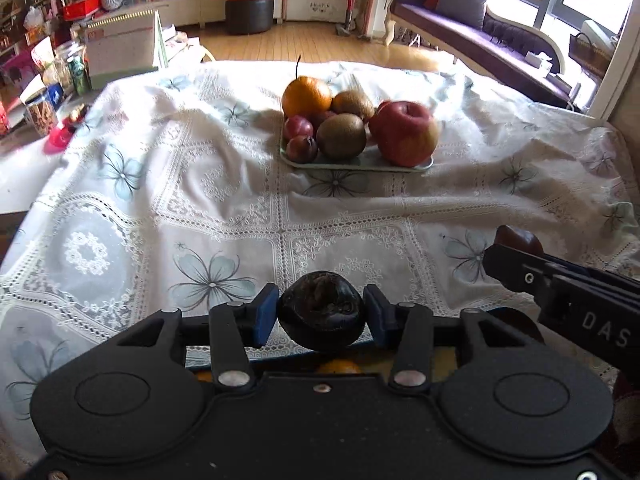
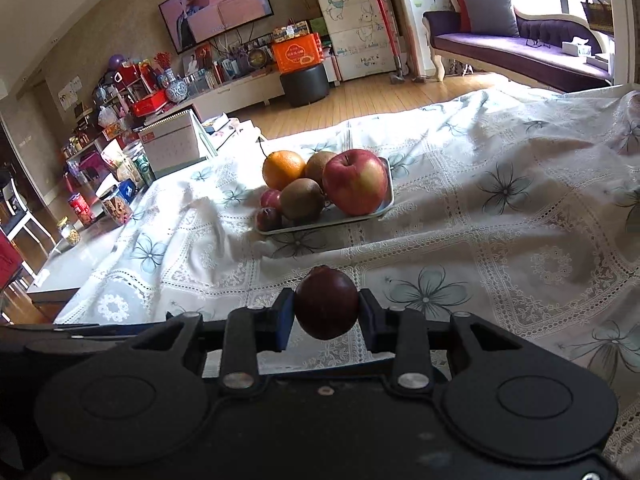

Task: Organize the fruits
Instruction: 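Grasp a dark red plum with the right gripper while the left gripper grasps a dark purple fruit, then carry both fruits over the gold tray and lower them in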

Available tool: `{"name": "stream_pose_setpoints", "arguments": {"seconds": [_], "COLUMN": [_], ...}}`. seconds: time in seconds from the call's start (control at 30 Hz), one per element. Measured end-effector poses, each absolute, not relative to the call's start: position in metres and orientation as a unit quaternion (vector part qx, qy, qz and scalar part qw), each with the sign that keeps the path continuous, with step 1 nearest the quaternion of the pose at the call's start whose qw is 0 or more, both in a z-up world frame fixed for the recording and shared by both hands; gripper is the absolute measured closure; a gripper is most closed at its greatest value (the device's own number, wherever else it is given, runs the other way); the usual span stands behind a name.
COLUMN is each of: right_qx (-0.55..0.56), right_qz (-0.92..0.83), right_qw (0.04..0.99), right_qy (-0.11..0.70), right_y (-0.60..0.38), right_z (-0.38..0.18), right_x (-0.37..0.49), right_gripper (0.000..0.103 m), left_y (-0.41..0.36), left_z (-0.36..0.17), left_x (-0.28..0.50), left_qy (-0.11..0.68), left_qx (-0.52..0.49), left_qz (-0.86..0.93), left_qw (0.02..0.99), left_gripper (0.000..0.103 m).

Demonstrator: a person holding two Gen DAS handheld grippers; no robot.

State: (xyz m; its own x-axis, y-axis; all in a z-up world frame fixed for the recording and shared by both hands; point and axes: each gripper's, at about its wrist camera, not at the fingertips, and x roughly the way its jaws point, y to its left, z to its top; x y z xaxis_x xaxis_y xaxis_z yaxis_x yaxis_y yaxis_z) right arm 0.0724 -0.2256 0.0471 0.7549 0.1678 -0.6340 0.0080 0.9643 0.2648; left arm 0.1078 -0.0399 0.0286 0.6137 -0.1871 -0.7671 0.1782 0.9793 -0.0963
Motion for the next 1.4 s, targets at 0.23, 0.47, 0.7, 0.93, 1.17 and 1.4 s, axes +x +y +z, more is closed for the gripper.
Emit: {"name": "stream_pose_setpoints", "arguments": {"seconds": [0.23,0.47,0.7,0.93,1.17,1.4], "right_qx": [0.113,0.079,0.070,0.064,0.047,0.035], "right_qz": [0.059,0.062,0.075,0.095,0.115,0.120], "right_qw": [0.937,0.945,0.939,0.929,0.922,0.920], "right_qy": [0.326,0.312,0.329,0.351,0.366,0.372], "right_y": [-0.218,-0.211,-0.206,-0.200,-0.188,-0.184], "right_z": [0.061,0.058,0.042,0.027,0.022,0.019], "right_x": [0.025,-0.018,-0.041,-0.056,-0.057,-0.059], "right_gripper": [0.067,0.067,0.067,0.067,0.067,0.067], "left_y": [-0.019,0.000,0.006,0.004,-0.007,-0.008], "left_z": [0.055,0.047,0.031,0.016,0.002,0.000], "left_x": [0.060,0.024,0.006,-0.013,-0.018,-0.021], "left_qy": [0.381,0.371,0.389,0.413,0.436,0.446], "left_qx": [-0.019,-0.019,-0.017,-0.015,0.005,0.002], "left_qz": [-0.101,-0.069,-0.056,-0.040,-0.046,-0.047], "left_qw": [0.919,0.926,0.919,0.910,0.899,0.894], "left_gripper": [0.050,0.050,0.050,0.050,0.050,0.050]}}
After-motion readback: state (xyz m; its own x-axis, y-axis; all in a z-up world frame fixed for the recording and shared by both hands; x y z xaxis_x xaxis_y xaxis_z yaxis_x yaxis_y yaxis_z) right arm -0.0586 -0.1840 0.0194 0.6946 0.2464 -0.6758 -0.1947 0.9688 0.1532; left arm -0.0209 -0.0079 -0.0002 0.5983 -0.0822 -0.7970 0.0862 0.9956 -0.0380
